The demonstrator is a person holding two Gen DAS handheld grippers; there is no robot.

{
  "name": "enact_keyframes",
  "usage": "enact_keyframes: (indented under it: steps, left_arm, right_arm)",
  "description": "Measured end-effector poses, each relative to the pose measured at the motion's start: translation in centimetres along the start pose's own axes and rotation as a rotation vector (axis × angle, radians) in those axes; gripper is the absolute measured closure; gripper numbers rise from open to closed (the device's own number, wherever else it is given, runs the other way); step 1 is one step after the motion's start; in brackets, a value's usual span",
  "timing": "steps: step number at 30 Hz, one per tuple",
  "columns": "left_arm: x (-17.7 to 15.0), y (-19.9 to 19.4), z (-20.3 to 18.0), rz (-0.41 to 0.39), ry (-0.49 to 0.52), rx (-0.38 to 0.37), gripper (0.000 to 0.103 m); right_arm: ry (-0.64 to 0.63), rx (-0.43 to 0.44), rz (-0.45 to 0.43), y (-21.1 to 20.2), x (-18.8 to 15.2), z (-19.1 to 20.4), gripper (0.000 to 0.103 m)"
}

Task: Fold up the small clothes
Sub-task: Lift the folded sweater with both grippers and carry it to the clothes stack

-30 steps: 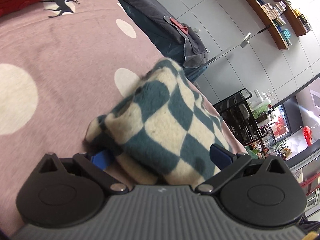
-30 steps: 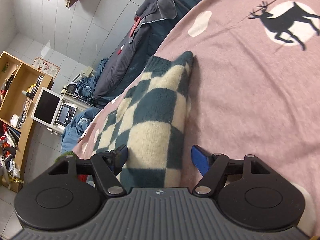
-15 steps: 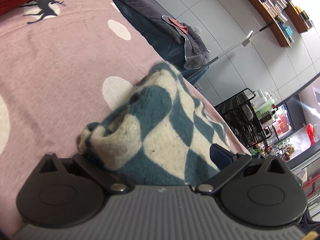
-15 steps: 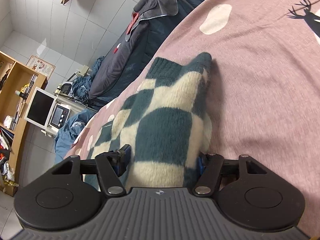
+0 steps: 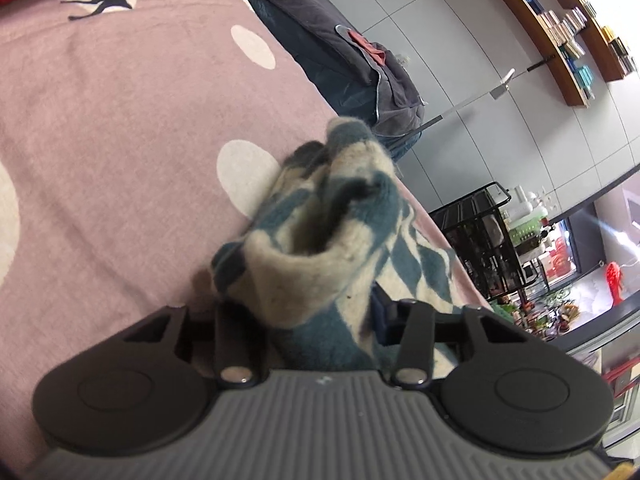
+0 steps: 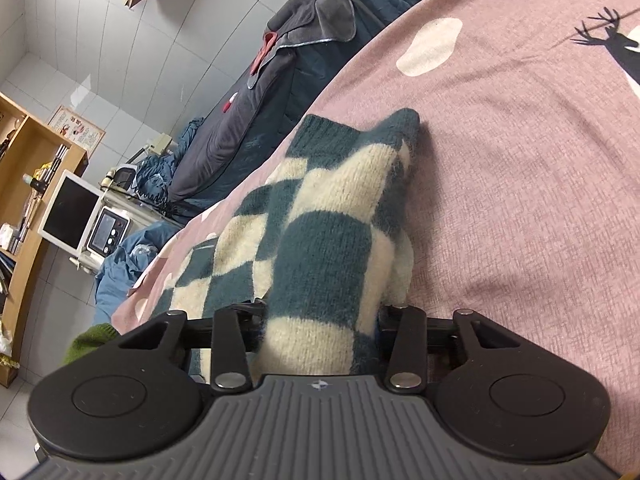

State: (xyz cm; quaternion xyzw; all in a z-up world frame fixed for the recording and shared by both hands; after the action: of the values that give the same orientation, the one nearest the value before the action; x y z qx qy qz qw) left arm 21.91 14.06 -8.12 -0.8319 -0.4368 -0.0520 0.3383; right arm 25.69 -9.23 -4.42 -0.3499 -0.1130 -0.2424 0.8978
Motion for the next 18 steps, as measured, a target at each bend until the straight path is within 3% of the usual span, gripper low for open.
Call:
enact_keyframes:
  steps: [6,10,18]
  left_arm:
    - [-0.4,-2.4,-2.9,-0.010,0.178,0.068,0.068]
    - [-1.6,-5.1,-3.9,-0.012,0.221,0.040,0.069]
    - [-6.1,-9.8,-5.3,-0.008,0.315,0.043,0.069]
  right_arm:
    - [-0.078,-0.037,-0.067,-2.7,-1.1,2.4,0.042]
    - [-0.073,-0.011,-0.100,-5.7,-2.9,3.3,0.043]
    - [-0.246,-0.082,-0.131,-10.2,-7.0,4.9,0.044]
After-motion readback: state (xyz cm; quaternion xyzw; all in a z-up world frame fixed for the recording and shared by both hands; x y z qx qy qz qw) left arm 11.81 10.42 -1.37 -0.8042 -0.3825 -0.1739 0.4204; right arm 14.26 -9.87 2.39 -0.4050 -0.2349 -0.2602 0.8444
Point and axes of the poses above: each gripper's, at about its wrist camera, not at the fingertips, and y roughly the way its jaws point, z to its left, x to its top, the point moved 9 cm from there along y, roughly the way its jaws point, and after that the axes turned 5 degrees about z, right-handed, at the moved point
